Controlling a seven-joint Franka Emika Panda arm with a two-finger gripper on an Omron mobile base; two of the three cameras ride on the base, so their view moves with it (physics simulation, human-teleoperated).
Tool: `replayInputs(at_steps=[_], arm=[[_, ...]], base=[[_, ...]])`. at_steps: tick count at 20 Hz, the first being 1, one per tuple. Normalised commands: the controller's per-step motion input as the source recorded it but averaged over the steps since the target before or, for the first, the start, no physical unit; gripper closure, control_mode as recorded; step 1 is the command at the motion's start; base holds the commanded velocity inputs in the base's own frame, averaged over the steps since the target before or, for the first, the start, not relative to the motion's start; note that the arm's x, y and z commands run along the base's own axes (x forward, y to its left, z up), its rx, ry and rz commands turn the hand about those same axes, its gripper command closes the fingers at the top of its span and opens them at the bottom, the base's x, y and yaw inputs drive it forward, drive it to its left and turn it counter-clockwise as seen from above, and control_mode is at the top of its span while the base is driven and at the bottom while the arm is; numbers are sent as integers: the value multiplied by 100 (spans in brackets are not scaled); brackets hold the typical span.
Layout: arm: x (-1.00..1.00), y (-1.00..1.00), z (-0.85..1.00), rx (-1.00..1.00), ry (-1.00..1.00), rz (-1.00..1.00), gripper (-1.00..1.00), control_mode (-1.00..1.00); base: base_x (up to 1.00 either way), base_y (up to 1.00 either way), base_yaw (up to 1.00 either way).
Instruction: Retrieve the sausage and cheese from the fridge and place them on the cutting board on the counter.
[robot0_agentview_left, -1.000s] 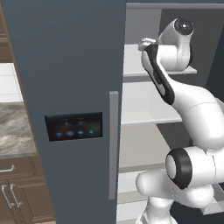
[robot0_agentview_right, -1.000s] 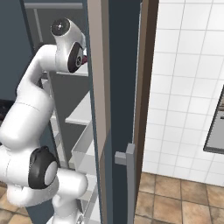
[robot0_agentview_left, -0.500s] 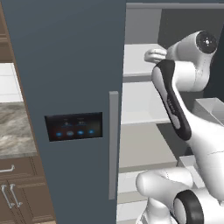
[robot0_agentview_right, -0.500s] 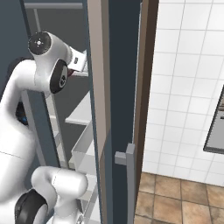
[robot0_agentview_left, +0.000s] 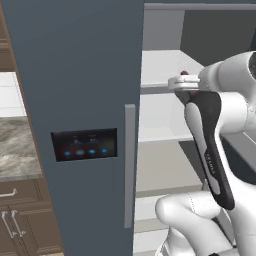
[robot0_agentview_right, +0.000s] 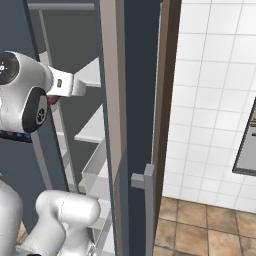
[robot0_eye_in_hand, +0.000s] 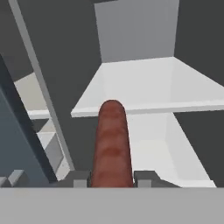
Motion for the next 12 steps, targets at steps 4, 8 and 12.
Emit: replayInputs(at_steps=[4,8,12], arm=[[-72,35,0,-5,1,7,100,-100],[-44,31,-8,-4,0,10,100,-100],[-14,14,-2,0,0,8,100,-100]], base=[[0,0,0],[0,0,0],[0,0,0]])
